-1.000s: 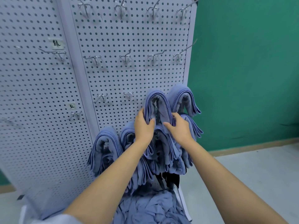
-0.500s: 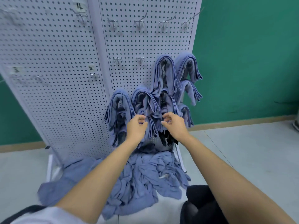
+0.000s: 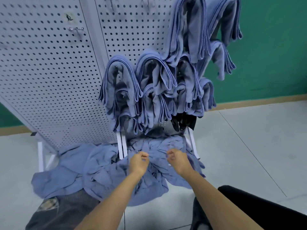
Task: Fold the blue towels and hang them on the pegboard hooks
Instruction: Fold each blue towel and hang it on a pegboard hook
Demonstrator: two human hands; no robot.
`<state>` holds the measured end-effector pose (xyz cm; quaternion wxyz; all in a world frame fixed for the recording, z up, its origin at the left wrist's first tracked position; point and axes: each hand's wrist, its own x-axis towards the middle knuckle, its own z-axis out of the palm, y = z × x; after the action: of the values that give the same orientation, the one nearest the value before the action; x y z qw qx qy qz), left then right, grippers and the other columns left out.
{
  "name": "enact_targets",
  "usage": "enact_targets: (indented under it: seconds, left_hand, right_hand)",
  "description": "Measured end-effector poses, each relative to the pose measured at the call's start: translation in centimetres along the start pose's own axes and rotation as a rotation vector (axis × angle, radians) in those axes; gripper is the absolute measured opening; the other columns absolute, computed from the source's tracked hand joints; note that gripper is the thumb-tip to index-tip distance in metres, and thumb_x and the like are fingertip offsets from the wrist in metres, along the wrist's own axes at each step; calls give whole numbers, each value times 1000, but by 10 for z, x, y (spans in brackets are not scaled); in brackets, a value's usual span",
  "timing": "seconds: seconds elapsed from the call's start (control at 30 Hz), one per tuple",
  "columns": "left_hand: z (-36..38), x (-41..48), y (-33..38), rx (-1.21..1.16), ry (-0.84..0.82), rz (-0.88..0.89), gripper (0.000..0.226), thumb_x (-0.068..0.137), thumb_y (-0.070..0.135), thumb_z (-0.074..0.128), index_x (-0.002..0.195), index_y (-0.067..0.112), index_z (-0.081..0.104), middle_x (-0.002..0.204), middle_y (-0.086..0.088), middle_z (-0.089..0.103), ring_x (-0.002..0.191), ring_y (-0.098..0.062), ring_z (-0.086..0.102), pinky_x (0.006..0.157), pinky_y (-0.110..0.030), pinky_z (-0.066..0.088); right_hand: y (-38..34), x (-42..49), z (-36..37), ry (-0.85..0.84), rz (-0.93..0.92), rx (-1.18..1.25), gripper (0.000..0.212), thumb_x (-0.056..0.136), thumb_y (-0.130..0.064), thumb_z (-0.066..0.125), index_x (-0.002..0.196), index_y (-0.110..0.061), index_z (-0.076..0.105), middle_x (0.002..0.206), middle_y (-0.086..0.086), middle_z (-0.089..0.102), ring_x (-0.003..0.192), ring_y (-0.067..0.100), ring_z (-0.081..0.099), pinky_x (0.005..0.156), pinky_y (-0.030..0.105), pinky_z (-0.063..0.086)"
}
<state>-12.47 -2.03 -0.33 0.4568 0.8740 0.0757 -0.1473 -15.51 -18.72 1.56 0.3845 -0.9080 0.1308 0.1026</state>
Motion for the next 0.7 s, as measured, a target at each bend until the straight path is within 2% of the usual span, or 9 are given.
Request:
enact_targets:
  seconds: [0.07,0.13,0.2,0.27,0.37,0.43,0.5,0.57,0.7]
  left_hand:
    - [15,20,-10,-16,-19,-40,17,91,1,55,105,-2,65,109,-17,67,98,-28,62,86,-29,49]
    - [29,38,-14,0,-34,-54,17,91,2,55,104,-2,65,105,-15,68,91,-25,61,80,-24,46]
    - [41,58,-18,12,-33,-42,18,91,2,54,104,-1,66,102,-10,68,84,-17,57,72,-18,41]
    - [51,77,-20,35,-42,-35,21,91,2,53,106,1,66,101,-10,68,85,-15,56,70,-17,39]
    - [63,103,-26,86,-43,-26,24,90,3,51,109,12,64,103,-9,67,92,-21,60,72,-20,42]
    - [69,118,-32,129,-41,-25,30,89,4,52,115,13,63,112,-9,66,102,-24,62,78,-22,44]
    - [74,129,-38,166,-64,-21,33,87,1,54,117,11,63,116,-10,65,105,-25,61,84,-23,46]
    - [77,135,-45,188,-98,-22,31,85,0,59,114,9,65,115,-9,66,105,-21,62,84,-21,46]
    - [75,134,-49,206,-128,-48,16,83,6,69,99,7,68,86,-4,67,81,-14,60,71,-21,46]
  right_hand:
    - [15,21,12,-32,41,-16,23,92,-5,53,114,-4,60,86,6,60,79,17,53,68,18,45]
    - [27,44,23,-65,77,-68,21,92,-1,50,109,-7,60,74,2,55,68,16,50,48,11,35]
    - [39,69,33,-73,93,-110,20,89,0,49,97,-16,57,81,5,58,73,20,57,48,13,34]
    - [48,89,42,-54,120,-111,19,86,3,47,87,-14,55,80,11,59,74,25,57,55,25,37]
    - [57,110,55,-46,150,-133,17,87,2,45,76,-11,43,70,11,47,65,22,46,54,27,29]
    - [64,121,64,-66,160,-156,24,88,1,43,72,-15,36,66,5,41,65,22,42,53,30,32]
    - [67,127,70,-87,137,-152,21,88,0,45,80,-17,37,70,0,39,71,21,42,64,37,41]
    - [69,131,73,-68,121,-158,20,89,-7,51,93,-21,37,81,-3,42,78,20,42,72,35,41]
    - [69,135,75,-78,129,-140,11,90,-6,46,90,-15,40,77,5,46,77,24,47,54,31,32]
